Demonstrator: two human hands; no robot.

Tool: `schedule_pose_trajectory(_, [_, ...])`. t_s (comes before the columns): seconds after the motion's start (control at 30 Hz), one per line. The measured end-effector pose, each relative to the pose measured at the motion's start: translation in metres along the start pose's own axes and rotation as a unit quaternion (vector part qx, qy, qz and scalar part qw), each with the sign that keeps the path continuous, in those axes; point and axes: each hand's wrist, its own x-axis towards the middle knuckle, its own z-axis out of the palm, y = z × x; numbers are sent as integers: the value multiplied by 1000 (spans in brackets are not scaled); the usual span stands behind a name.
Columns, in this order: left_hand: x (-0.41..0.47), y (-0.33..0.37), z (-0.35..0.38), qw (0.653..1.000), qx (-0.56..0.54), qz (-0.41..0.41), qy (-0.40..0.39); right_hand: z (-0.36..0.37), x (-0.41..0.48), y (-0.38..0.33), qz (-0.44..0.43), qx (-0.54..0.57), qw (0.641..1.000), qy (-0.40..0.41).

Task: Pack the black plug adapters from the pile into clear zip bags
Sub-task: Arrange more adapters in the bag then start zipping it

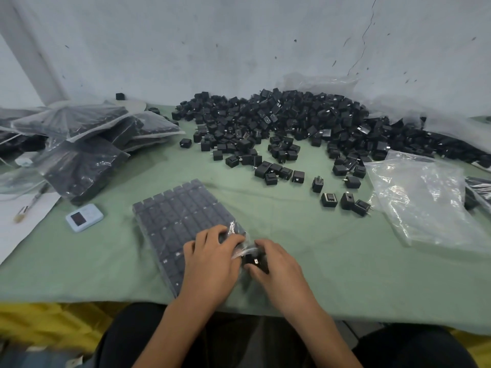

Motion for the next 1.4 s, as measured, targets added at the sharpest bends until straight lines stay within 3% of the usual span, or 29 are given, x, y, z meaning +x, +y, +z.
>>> schedule_pose_trajectory(0.07, [-1,1,1,1000,0,0,3,-2,2,4,-14,3,1000,-11])
schedule_pose_trajectory(0.3, [-3,2,2,1000,-3,4,18,4,2,8,-3,67,995,76])
schedule_pose_trajectory(0.5, [-4,3,2,999,11,8,31,2,8,16,1,53,998,46])
schedule_pose_trajectory(0.8, [-3,0,-1,998,27,38,46,5,12,6,-34,-21,996,84])
schedule_pose_trajectory(1.03, [-8,4,5,994,70,54,64,0,13,1,-12,-39,997,69])
schedule_pose_trajectory(1.27, [-9,6,-1,995,82,49,35,-2,18,3,4,-93,995,48])
schedule_pose_trajectory(1.4, [-17,-1,-7,997,37,64,26,-24,25,11,-12,-56,996,-61])
